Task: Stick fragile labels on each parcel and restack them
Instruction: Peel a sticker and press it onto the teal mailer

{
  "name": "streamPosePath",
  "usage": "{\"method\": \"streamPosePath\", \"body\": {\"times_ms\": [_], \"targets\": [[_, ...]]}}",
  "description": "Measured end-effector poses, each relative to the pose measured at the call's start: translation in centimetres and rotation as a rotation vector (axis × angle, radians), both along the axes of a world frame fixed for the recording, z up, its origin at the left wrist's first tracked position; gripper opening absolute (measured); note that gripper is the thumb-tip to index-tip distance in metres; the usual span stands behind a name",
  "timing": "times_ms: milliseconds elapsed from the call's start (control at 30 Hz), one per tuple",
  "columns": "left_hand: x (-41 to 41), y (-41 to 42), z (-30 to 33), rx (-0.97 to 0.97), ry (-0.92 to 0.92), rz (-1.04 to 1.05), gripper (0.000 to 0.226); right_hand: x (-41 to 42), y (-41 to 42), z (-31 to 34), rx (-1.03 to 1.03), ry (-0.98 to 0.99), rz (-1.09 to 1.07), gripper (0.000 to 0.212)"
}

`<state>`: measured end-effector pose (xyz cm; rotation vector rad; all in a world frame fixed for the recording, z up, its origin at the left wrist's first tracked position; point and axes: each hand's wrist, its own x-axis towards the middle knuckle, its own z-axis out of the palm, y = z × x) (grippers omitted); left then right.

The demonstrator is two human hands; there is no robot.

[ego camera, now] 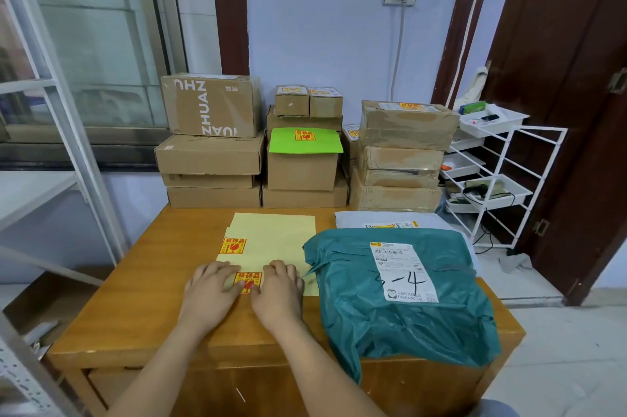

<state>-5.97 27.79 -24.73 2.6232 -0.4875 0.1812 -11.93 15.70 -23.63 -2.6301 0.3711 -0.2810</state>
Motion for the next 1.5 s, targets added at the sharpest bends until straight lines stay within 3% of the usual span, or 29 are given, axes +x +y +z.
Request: {"method": "streamPosePath", "body": {"times_ms": [1067,1300,1500], "targets": [[-0.20,-0.16,0.11,-0.059,-0.040,-0.015,0.024,0.02,-0.08,-0.21,0.030,-0.027,-0.006,0.040],[-0.09,-0.29,0.09,-0.030,-0.019,-0.014,0.043,0.04,-0.16,-0.23,0.034,-0.020,-0.013,0.046],[-0.01,-0.19,-0.07,-0.007,-0.025,-0.025,0.036,0.02,-0.08,-0.34,0.025,-0.020,-0.007,0.044]]}}
